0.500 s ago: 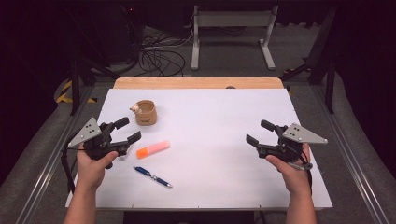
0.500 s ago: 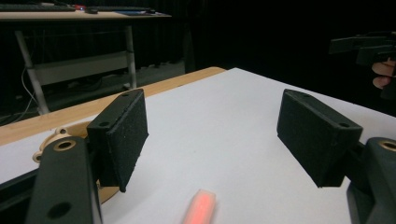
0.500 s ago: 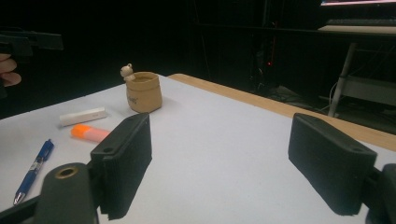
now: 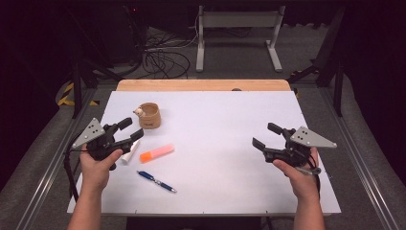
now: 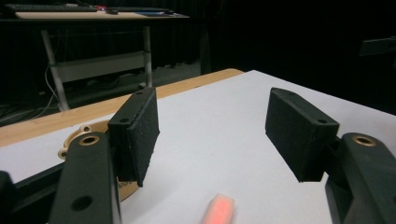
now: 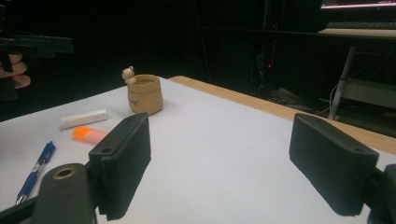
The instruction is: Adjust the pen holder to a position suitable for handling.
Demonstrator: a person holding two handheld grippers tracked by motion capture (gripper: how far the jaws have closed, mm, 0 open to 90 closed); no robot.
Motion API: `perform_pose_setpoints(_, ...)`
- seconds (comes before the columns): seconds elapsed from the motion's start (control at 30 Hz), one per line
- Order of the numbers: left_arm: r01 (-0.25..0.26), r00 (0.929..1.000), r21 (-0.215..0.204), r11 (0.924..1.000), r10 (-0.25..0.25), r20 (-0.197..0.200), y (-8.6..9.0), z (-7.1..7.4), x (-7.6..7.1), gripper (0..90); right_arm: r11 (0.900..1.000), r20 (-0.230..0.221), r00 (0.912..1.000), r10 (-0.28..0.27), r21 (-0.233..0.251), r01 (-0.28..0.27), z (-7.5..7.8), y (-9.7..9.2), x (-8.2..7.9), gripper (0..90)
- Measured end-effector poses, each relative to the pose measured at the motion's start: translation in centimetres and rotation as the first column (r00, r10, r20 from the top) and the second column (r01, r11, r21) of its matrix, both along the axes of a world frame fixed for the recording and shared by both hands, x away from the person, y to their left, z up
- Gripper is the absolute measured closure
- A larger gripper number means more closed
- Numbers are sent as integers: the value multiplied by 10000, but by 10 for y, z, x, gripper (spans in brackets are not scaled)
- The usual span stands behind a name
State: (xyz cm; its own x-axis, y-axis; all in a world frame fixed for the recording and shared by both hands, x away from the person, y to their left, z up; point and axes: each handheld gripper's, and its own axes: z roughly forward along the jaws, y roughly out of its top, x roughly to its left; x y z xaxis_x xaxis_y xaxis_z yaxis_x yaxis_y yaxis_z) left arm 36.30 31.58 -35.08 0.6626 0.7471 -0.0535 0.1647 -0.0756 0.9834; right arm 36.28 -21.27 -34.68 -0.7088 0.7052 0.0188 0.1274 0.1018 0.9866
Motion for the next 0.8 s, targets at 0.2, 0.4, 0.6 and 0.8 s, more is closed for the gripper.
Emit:
perform_pose_setpoints(0.2, -384, 9993, 31, 9993, 383, 12, -2, -3, 6, 398, 10000, 88, 10000, -16, 15, 16, 1, 1, -1, 193)
perform_pose_setpoints(0.4, -753, 9971, -11, 9972, 753, -49, -2, -7, 15, 418, 10000, 92, 10000, -13, -61, 13, 0, 3, -1, 170)
perform_pose_setpoints(0.6, -1463, 9892, 8, 9892, 1463, -85, -1, -10, 24, 440, 9997, 191, 9997, 140, -195, -136, 0, 5, -1, 146)
perform_pose_setpoints(0.8, -2076, 9780, -26, 9782, 2075, -233, 1, -13, 32, 434, 9998, 188, 9998, 51, -170, -48, 0, 4, -2, 146)
